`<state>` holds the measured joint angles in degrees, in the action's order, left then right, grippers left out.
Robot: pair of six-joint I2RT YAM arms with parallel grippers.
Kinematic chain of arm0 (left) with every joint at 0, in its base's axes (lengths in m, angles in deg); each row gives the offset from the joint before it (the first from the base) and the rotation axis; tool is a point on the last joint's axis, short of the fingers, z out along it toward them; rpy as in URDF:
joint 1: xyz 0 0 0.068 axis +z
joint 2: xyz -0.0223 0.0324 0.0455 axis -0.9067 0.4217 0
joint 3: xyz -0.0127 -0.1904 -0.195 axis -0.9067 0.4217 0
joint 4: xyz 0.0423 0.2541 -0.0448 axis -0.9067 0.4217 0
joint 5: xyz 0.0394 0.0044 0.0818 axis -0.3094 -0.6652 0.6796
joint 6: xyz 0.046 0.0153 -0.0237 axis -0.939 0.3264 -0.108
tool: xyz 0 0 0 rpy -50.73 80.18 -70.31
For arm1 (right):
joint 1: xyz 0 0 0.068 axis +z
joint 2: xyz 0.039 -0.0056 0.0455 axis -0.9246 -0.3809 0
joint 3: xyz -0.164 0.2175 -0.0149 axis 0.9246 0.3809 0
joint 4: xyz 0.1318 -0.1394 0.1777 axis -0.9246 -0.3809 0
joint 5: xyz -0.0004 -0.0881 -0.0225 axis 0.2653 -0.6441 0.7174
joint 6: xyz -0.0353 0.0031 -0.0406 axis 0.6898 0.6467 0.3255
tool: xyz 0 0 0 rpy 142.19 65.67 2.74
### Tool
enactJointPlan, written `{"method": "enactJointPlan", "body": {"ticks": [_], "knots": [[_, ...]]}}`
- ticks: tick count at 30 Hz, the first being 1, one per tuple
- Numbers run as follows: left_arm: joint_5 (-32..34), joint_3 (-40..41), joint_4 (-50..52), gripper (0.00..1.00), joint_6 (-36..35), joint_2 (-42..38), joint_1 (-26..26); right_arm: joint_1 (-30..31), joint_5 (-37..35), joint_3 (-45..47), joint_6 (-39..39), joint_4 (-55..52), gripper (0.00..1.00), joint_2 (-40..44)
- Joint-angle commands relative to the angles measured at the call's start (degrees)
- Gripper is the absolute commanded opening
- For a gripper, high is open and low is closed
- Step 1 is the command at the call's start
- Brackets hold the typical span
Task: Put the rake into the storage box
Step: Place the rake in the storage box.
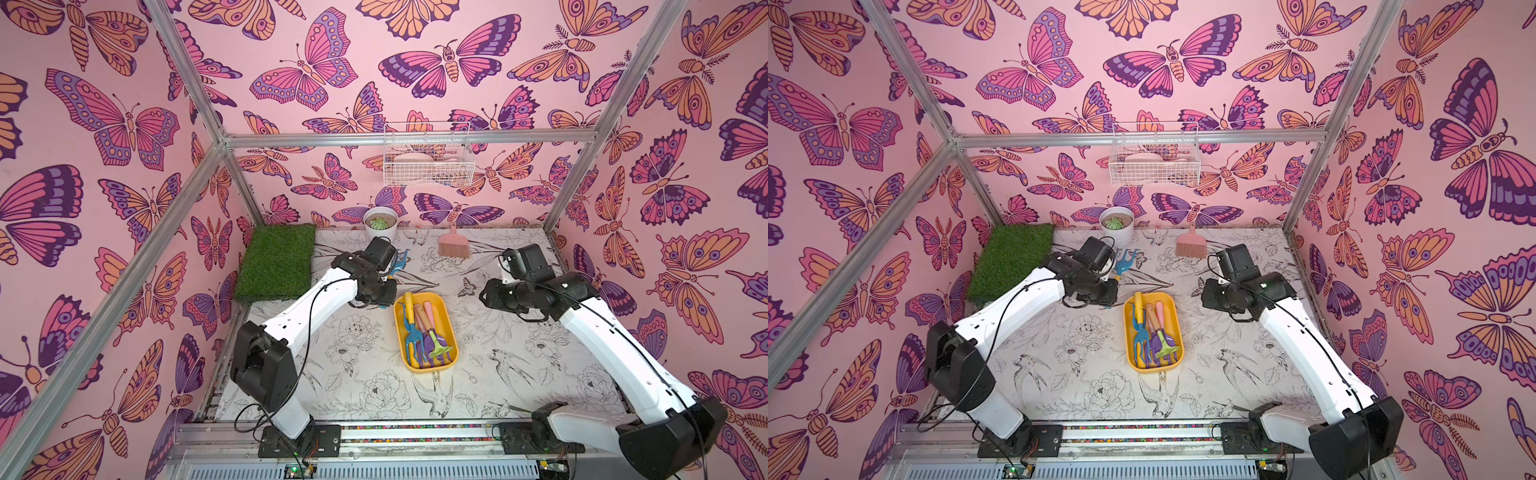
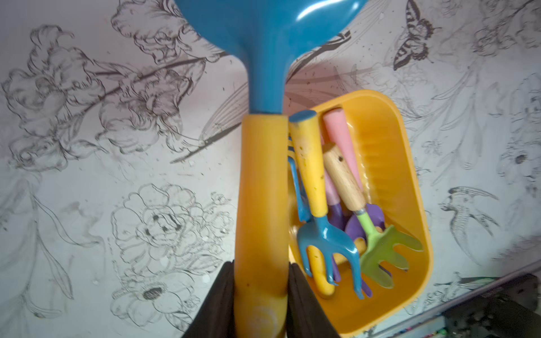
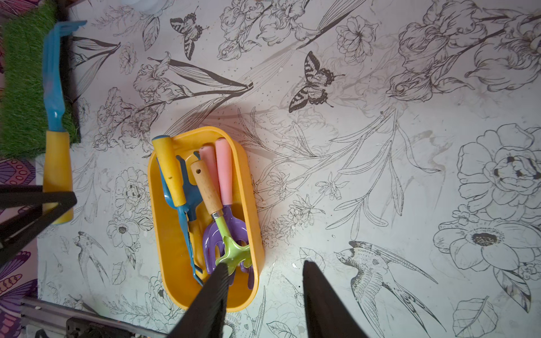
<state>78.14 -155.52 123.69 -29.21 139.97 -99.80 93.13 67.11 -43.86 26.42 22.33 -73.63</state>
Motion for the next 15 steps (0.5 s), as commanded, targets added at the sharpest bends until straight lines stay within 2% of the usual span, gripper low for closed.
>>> {"method": "enactJointPlan", "body": {"ticks": [1, 7, 15], "knots": [[0.99, 3.1, 1.3, 0.0, 12.6, -6.07, -3.19, -0.21, 3.15, 2.15, 0.71, -0.23, 0.46, 2.03], [6.65, 6.82, 1.07, 0.0, 25.17, -10.74, -11.59, -0.21, 4.25, 6.95, 0.85, -2.05, 0.46, 8.64], [11.95, 5.2, 0.25, 0.0, 34.48, -6.49, -23.02, -0.21, 5.52, 12.53, 2.04, -4.16, 0.47, 14.78]]}}
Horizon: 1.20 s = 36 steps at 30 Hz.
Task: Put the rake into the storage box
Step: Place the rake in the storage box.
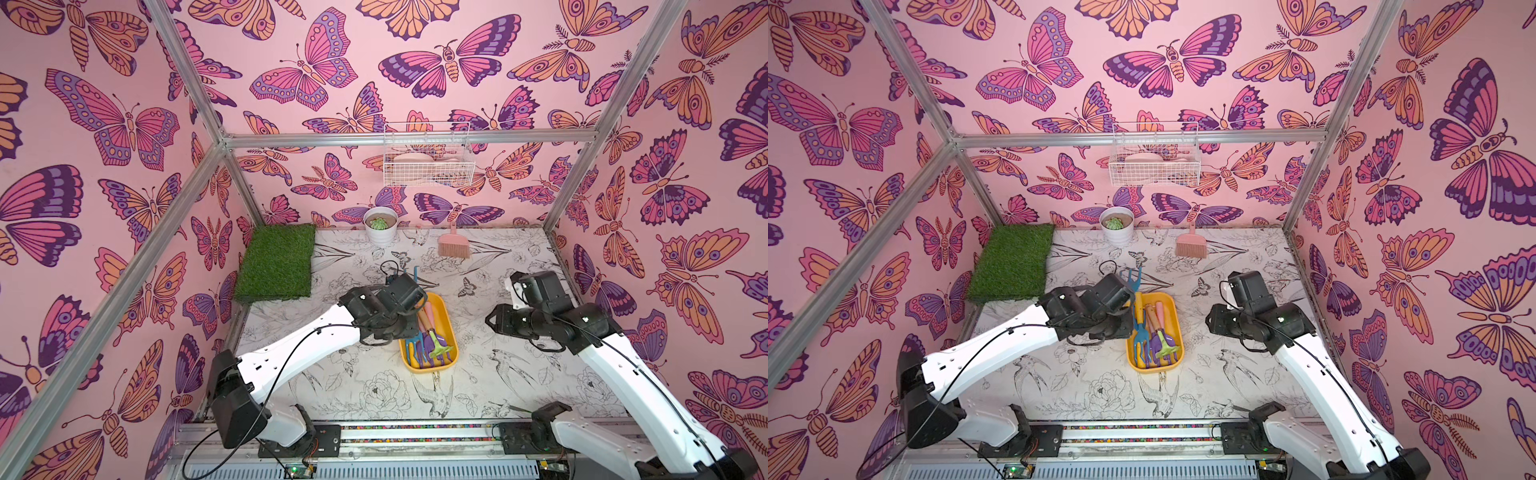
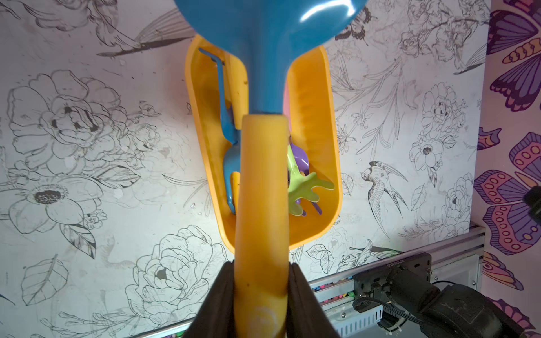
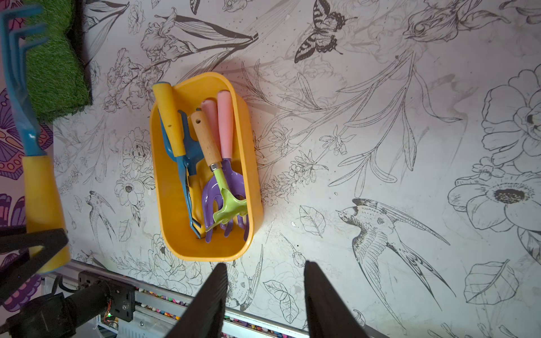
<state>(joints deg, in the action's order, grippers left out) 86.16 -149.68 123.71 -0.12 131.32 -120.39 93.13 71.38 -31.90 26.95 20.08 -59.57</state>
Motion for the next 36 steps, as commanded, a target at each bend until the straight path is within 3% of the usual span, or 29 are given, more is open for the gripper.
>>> {"method": "enactJointPlan", "body": {"ticks": [1, 14, 36], "knots": [[4.17, -0.88, 0.2, 0.0, 6.14, 2.78, -3.29, -0.2, 1.36, 0.55, 1.72, -2.29, 0.47, 0.93], [3.43, -1.63, -4.68, 0.0, 14.28, 10.15, -10.23, -0.21, 1.58, -0.1, 1.71, -8.53, 0.47, 7.11], [0.74, -1.81, -10.21, 0.0, 19.6, 17.55, -9.71, -0.21, 2.15, 2.41, 1.27, -12.73, 0.48, 14.01]]}}
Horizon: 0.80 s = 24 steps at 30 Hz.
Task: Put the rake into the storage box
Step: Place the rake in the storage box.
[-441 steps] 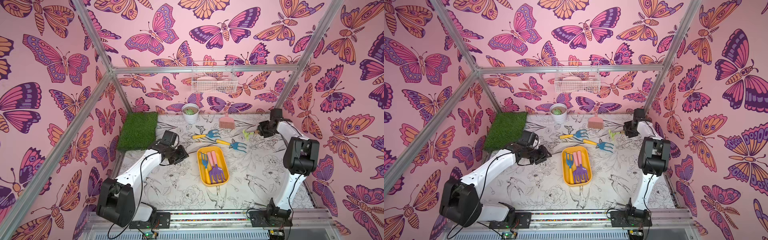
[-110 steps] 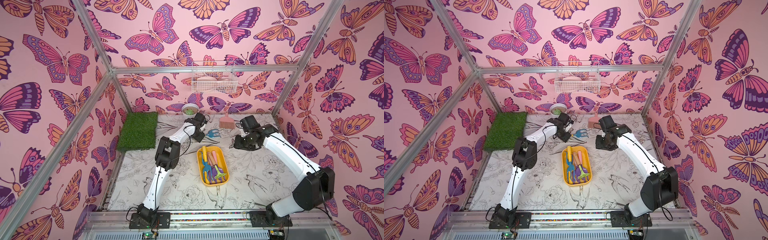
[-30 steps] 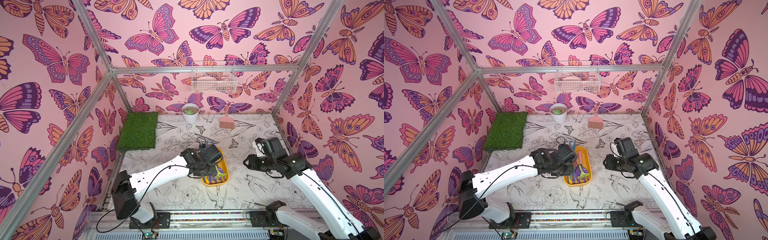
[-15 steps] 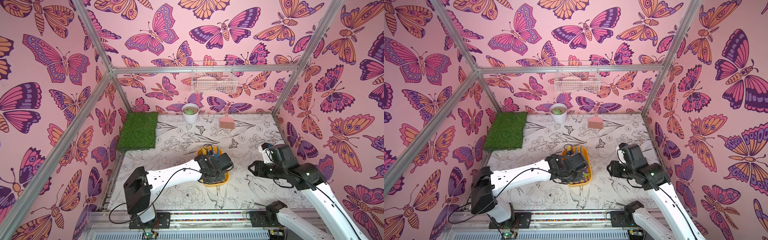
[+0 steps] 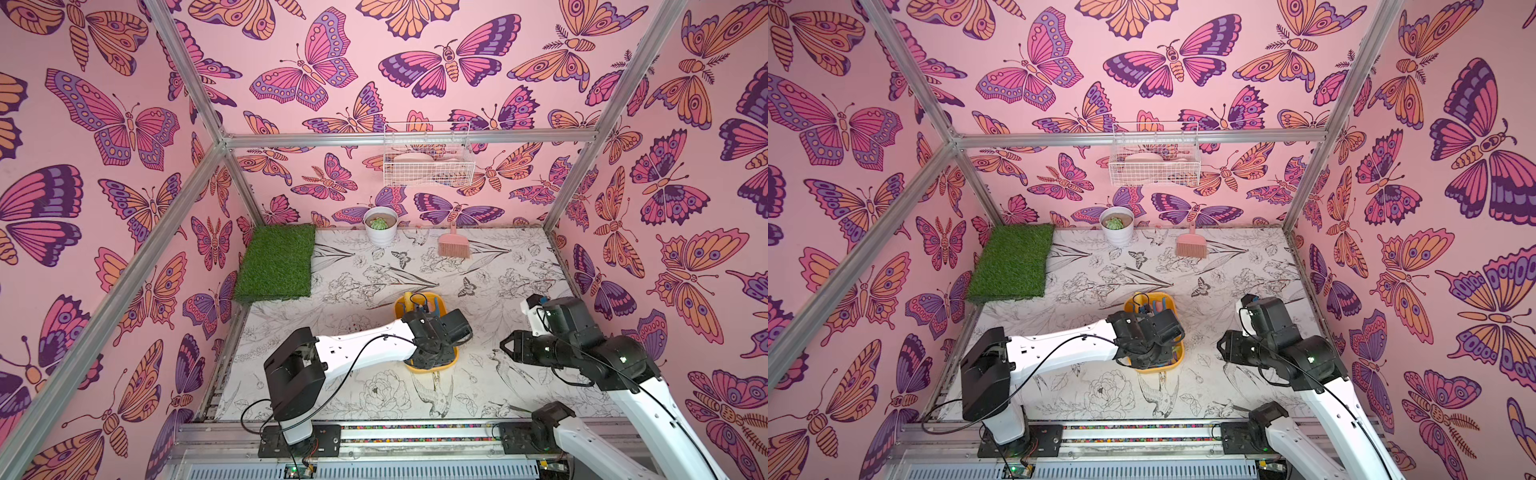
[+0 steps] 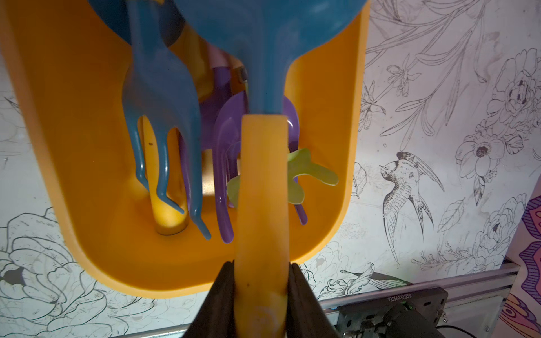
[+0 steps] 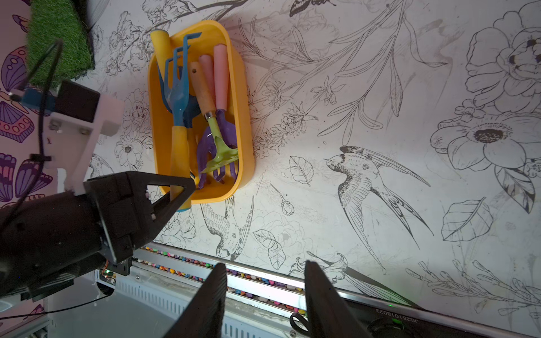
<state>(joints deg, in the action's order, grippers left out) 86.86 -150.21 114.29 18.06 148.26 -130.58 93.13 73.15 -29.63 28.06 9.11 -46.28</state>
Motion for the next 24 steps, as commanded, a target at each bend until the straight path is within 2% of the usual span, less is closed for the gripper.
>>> {"method": "enactJointPlan", "body": {"ticks": [1, 2, 3, 6, 10, 11, 12, 19, 24], "knots": [[0.04, -1.38, -0.92, 0.0, 1.55, 0.7, 0.47, -0.21, 0.34, 0.19, 0.13, -1.95, 0.48, 0.93], [-0.03, -1.42, -1.15, 0.0, 1.67, 0.66, 0.48, -0.21, 0.24, 0.26, 0.17, -2.08, 0.48, 1.14], [-0.12, -1.36, -1.19, 0.05, 1.64, 0.72, 0.53, -0.21, 0.12, 0.36, 0.19, -2.27, 0.48, 1.35], [0.01, -1.37, -1.2, 0.31, 1.8, 0.5, 0.56, -0.2, 0.11, 0.81, 0.13, -2.49, 0.48, 1.87], [2.18, -1.73, -1.12, 0.54, 0.92, -1.9, 0.63, -0.2, 0.11, 1.33, 0.03, -2.58, 0.48, 2.35], [3.07, -1.74, -1.17, 0.65, 0.9, -2.95, 0.65, -0.21, 0.16, 1.38, 0.04, -2.63, 0.48, 2.43], [4.17, -1.72, -1.16, 0.99, 0.82, -4.05, 0.74, -0.21, 0.08, 1.49, -0.02, -2.56, 0.48, 2.44], [9.62, -3.26, -0.18, 0.99, -3.66, -12.65, 2.16, -0.21, 0.27, 1.69, -0.36, -1.37, 0.48, 1.92], [10.02, -1.12, 0.41, 1.0, -7.56, -19.22, 5.05, -0.2, -2.25, -0.79, 1.1, -1.06, 0.48, 0.46]]}}
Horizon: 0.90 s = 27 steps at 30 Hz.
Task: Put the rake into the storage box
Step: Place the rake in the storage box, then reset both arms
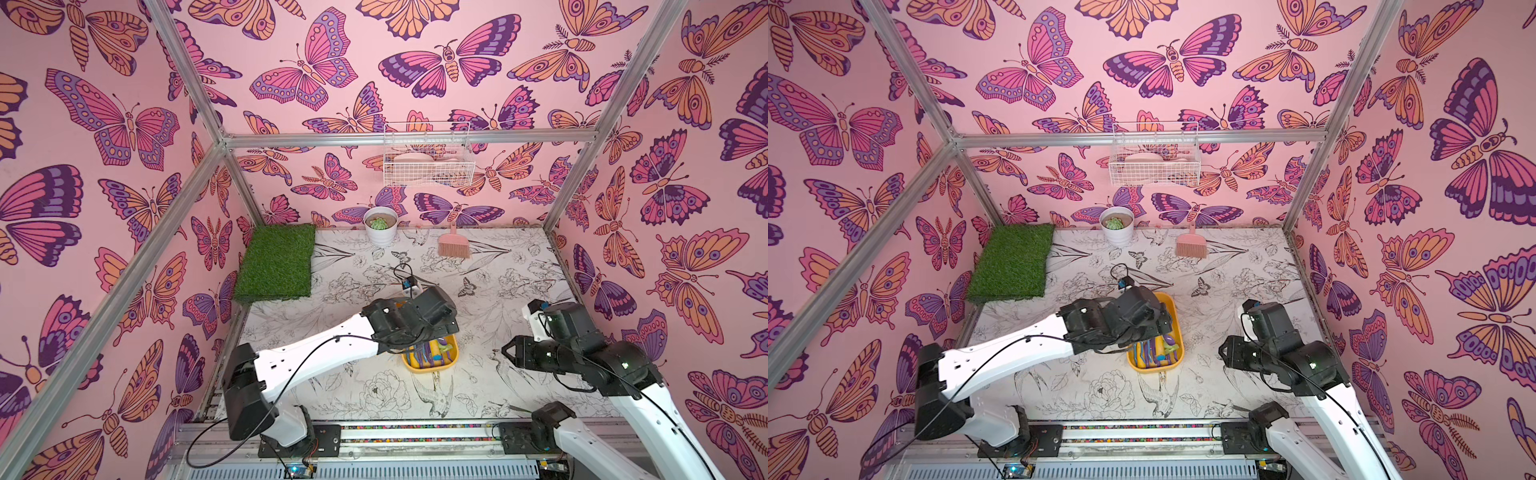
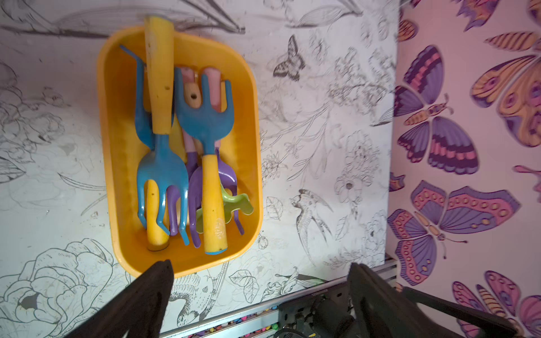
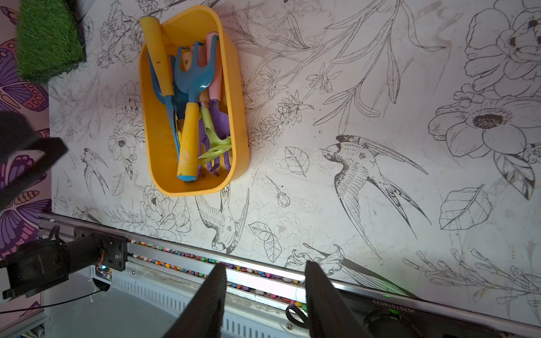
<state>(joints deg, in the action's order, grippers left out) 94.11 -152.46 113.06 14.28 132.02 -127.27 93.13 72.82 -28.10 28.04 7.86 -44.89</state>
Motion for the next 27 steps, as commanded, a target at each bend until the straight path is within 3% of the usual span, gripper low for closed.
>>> {"method": "enactJointPlan", "body": {"ticks": [1, 5, 9, 10, 11, 12, 18, 21, 24, 27], "knots": [[2.66, 1.81, 1.66, 1.0, -4.9, -4.27, 2.72, -0.21, -2.58, -3.3, 1.59, 0.39, 0.48, -1.38], [5.6, 4.45, 1.78, 0.99, -10.74, -10.21, 5.27, -0.21, -6.6, -6.82, 2.94, 2.62, 0.49, -2.6], [13.95, 5.25, 1.44, 1.0, -21.6, -16.58, 5.79, -0.21, -12.02, -8.53, 5.14, 9.97, 0.53, -2.15], [15.54, 5.76, 0.74, 1.0, -24.68, -17.86, 6.04, -0.21, -10.79, -7.76, 7.23, 13.28, 0.62, -1.78], [16.03, 6.57, -0.42, 1.0, -28.19, -19.13, 6.34, -0.21, -10.61, -7.52, 8.83, 15.76, 0.96, -1.6], [16.69, 7.64, -1.68, 1.0, -31.91, -20.74, 6.74, -0.2, -10.62, -7.33, 9.82, 17.88, 0.98, -1.56], [33.07, 17.12, -6.02, 1.0, -37.69, -33.11, 8.28, -0.21, -14.37, 0.82, 14.01, 35.55, 0.99, 2.96], [32.55, 25.0, -15.44, 1.0, -47.84, -40.67, 12.3, -0.28, -18.52, 1.67, 14.48, 38.86, 0.99, 0.63], [34.28, 31.47, -18.75, 0.99, -50.08, -45.73, 18.42, -0.32, -20.99, 1.3, 15.63, 39.98, 0.99, -4.21], [29.52, 35.4, -18.9, 1.0, -53.05, -46.6, 27.3, -0.55, -23.53, 2.72, 17.74, 44.2, 0.99, -7.49]]}}
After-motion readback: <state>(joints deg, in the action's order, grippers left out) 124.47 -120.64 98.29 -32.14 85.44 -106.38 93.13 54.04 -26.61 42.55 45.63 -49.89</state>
